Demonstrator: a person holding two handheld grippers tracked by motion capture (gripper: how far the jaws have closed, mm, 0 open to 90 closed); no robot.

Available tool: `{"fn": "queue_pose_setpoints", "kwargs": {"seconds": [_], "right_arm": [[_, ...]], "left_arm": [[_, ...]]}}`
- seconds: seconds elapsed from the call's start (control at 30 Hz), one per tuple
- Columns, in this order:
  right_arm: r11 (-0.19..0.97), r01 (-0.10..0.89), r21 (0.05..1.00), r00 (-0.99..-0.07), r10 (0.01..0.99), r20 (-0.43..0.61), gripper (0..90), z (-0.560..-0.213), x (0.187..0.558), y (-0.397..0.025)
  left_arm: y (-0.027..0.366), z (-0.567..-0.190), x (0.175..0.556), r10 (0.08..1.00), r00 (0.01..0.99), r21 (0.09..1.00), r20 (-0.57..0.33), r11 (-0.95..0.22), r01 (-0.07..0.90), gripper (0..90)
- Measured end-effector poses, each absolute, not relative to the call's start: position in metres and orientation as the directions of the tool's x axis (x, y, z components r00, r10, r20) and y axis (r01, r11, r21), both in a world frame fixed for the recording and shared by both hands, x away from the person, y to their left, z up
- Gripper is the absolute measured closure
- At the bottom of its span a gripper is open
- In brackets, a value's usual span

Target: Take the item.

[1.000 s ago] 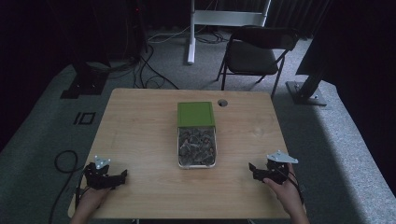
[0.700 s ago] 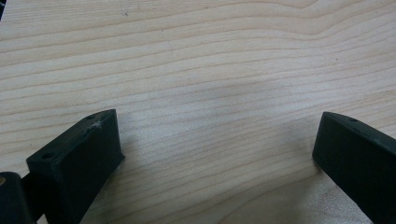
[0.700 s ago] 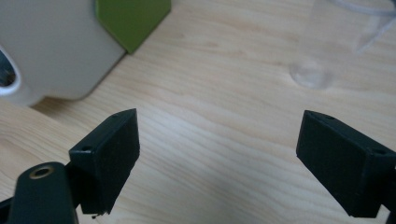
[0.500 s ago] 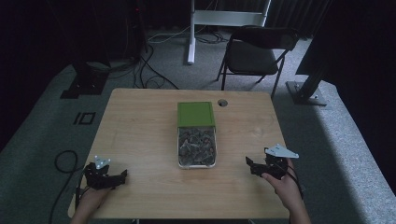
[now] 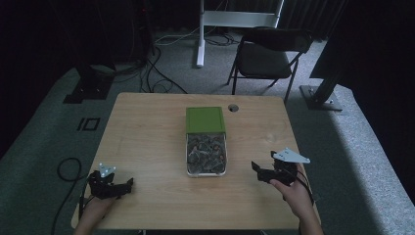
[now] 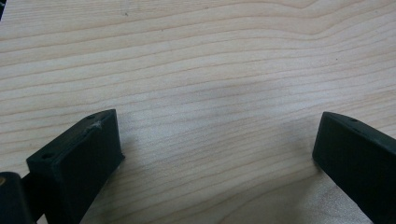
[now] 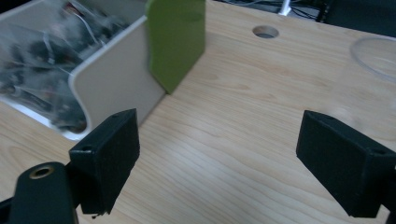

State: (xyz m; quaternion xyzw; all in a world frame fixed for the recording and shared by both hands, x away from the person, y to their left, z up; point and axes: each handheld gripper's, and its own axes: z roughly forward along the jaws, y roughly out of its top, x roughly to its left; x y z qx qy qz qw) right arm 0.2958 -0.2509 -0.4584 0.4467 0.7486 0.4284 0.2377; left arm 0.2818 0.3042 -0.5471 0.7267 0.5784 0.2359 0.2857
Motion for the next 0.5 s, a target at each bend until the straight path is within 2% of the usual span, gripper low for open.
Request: {"fn": "queue_pose_setpoints", "kwargs": {"seconds": [0.5], "right_arm": [[0.242,0.406,0.881,-0.538,0.843,0.017,13.3,-0.439,0.299,-0.228]], "left_arm": [[0.304,-0.547,0.282,0.976,0.218,0.688,0.010,-0.165,0.706,1.7]]}}
